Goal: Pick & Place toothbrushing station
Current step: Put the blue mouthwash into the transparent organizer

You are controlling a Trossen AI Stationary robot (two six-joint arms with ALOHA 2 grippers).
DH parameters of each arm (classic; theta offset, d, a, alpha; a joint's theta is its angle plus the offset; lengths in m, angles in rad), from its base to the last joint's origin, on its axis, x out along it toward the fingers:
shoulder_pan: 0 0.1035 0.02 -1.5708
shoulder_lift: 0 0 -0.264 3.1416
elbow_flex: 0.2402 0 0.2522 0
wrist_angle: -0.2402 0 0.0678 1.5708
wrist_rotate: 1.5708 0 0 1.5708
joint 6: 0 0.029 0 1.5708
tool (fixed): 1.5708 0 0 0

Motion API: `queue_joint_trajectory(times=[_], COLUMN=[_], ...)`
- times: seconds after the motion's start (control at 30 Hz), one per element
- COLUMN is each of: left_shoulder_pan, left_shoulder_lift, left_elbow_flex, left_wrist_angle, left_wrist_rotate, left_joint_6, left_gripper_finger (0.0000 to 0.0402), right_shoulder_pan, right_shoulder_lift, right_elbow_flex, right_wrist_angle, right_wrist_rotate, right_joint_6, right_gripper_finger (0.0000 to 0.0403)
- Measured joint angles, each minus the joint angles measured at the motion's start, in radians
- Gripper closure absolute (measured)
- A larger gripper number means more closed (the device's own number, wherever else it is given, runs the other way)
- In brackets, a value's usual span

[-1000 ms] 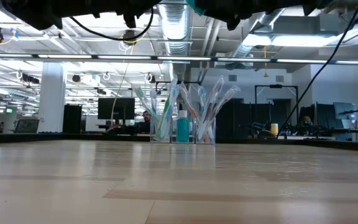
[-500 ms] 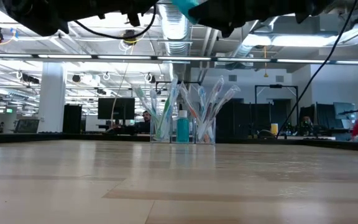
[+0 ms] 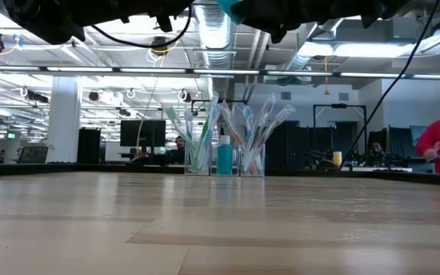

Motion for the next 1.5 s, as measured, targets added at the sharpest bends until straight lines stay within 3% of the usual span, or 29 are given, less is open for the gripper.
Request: queue_joint_trajectory(times=[0.67,1.0,1.5], left_shoulder_pan=[0.011,0.028,0.025], left_shoulder_lift=[0.001,0.118,0.094], left_elbow_flex=[0.001,0.102,0.072], left_wrist_angle=[0.011,0.014,0.017], left_wrist_rotate=[0.003,0.038,0.047], left_joint_6=[-0.005,0.001,0.000], left_gripper_finger=[0.0270,0.0270,0.0270], right_shoulder_pan=[0.000,-0.007,-0.013], right_shoulder_lift=[0.000,0.000,0.000], right_elbow_flex=[0.000,0.000,-0.024], right_wrist_angle=[0.016,-0.005,0.030], right_wrist_rotate=[-0.020,-0.026,-0.023], right_joint_6=[-0.004,-0.009,-0.009], right_gripper_finger=[0.0338,0.0338,0.0338])
